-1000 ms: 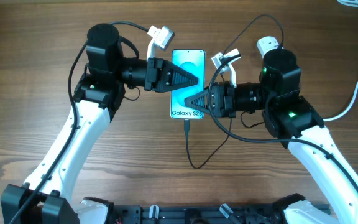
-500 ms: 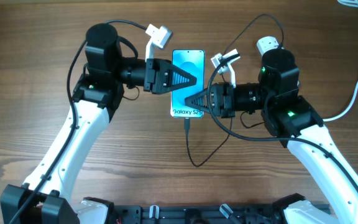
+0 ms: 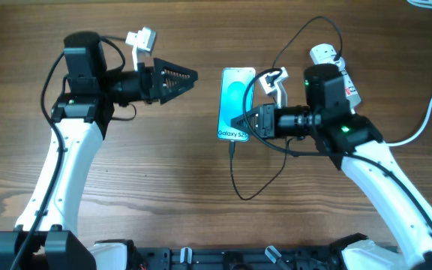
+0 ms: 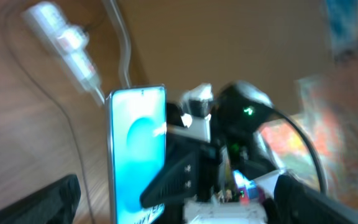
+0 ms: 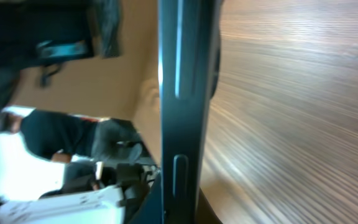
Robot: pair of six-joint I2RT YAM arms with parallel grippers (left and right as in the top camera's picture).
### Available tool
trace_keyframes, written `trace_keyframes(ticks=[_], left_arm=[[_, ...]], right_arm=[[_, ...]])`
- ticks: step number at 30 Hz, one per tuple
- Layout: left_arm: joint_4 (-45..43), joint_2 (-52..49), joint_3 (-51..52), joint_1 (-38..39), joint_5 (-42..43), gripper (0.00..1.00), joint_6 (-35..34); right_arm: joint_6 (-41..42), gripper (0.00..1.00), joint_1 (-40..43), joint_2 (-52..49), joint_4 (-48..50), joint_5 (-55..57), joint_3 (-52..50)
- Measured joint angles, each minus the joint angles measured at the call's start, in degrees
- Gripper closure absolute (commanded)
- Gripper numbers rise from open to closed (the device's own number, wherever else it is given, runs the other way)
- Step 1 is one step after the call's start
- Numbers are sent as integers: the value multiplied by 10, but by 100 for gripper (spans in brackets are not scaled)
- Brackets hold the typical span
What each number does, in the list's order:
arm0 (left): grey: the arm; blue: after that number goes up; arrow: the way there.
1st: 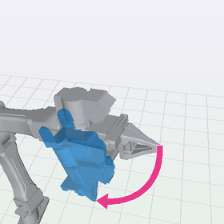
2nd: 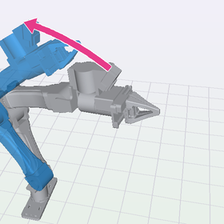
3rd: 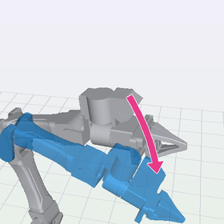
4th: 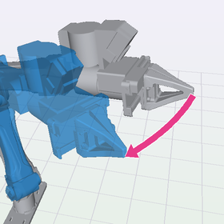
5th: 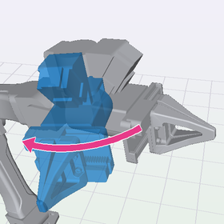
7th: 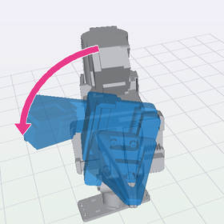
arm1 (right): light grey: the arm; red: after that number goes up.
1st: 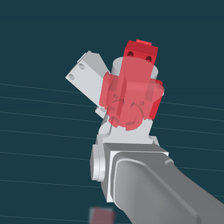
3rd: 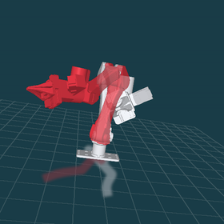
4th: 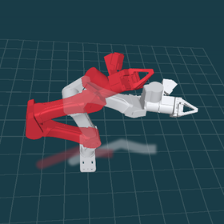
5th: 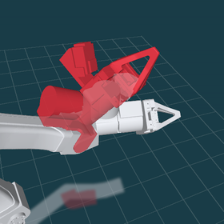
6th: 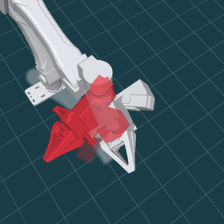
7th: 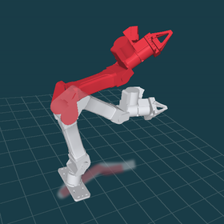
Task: Plug charger to phone and switch on socket
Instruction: 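Lower the phone flat onto the table center with the right gripper and release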
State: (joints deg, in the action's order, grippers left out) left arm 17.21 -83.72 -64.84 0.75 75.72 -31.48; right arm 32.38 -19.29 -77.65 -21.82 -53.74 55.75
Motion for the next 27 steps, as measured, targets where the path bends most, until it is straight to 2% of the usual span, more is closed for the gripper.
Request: trace_keyframes(ticks=[4, 8, 10, 15, 27], left_arm=[[186, 0, 0, 0, -210, 0, 53], [264, 0, 0, 0, -405, 0, 70], [270, 0, 0, 0, -454, 0, 73], [272, 0, 0, 0, -508, 0, 76], [272, 0, 0, 0, -521, 0, 79]], right_arm=[[-21, 96, 0, -72, -5, 32, -1], [-27, 96, -3, -137, 11, 53, -1], [-27, 96, -12, -169, 26, 77, -1], [-22, 96, -46, -225, 40, 132, -1], [2, 96, -80, -288, 114, 178, -1]])
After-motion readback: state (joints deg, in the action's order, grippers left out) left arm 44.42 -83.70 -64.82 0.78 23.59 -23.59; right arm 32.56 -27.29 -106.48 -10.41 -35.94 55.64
